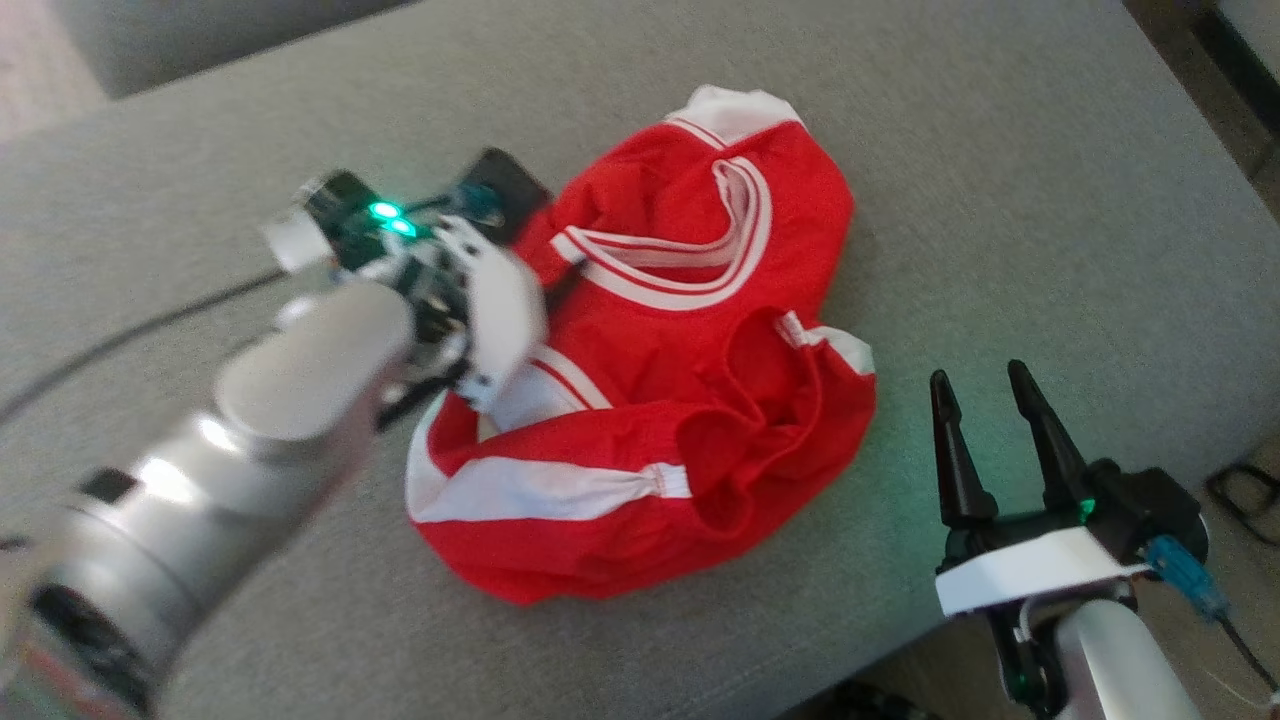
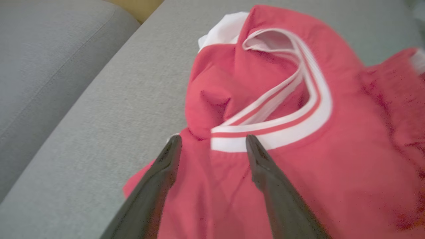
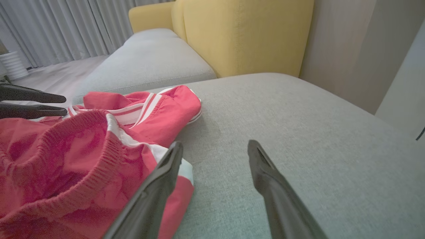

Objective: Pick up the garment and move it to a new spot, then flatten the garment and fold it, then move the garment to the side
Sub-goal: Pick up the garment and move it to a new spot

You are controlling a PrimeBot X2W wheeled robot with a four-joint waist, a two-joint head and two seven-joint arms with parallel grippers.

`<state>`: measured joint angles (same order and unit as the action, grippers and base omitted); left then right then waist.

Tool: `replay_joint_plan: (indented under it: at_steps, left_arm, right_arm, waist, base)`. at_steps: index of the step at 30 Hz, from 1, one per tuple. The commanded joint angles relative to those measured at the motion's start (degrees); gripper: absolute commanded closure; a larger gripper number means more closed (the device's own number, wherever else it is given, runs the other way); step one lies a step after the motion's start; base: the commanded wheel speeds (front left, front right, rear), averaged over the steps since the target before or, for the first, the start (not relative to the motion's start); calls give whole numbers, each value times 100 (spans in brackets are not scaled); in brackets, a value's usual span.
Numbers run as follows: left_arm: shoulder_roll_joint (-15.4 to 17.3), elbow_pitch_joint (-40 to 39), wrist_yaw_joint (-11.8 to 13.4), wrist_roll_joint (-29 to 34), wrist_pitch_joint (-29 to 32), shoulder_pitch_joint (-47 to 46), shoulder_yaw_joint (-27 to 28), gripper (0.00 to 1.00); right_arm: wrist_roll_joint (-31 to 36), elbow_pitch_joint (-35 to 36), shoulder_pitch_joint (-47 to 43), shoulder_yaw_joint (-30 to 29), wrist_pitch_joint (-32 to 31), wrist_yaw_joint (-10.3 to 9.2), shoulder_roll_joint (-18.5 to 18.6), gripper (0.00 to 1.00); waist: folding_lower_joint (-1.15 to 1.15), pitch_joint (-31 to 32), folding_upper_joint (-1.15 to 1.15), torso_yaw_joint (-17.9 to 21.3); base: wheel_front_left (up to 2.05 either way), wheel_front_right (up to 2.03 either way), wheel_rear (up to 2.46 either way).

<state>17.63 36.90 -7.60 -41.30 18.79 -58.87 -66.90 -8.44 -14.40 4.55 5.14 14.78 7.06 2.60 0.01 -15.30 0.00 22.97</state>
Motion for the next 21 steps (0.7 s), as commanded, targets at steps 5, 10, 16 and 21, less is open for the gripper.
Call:
replay_joint_plan:
  at_steps: [5,10,16,21]
  left_arm:
    - [574,-41,12,-241,-193,-769,-298,0]
    - [640,10,12,-695,-295,-797,-522,0]
    - [759,-173,12,-1110,-100,-842,-622,0]
    - [868,-451,11,-749,242,-682,-642,100]
  right_arm:
    - [-145,173,265,255,22,43,28,0]
    - [-278,151,278,352,22,43,28,0]
    - [-401,127,252,413,22,43,28,0]
    - [-492,134,246,446,22,43,28,0]
  waist:
    - [-1,-364,0,414]
    - [-1,-474,0,585]
    - [-1,-543,0,774]
    - [-1,-572,0,890]
  base:
    - [0,0,0]
    - [0,0,0]
    - [0,0,0]
    - [0,0,0]
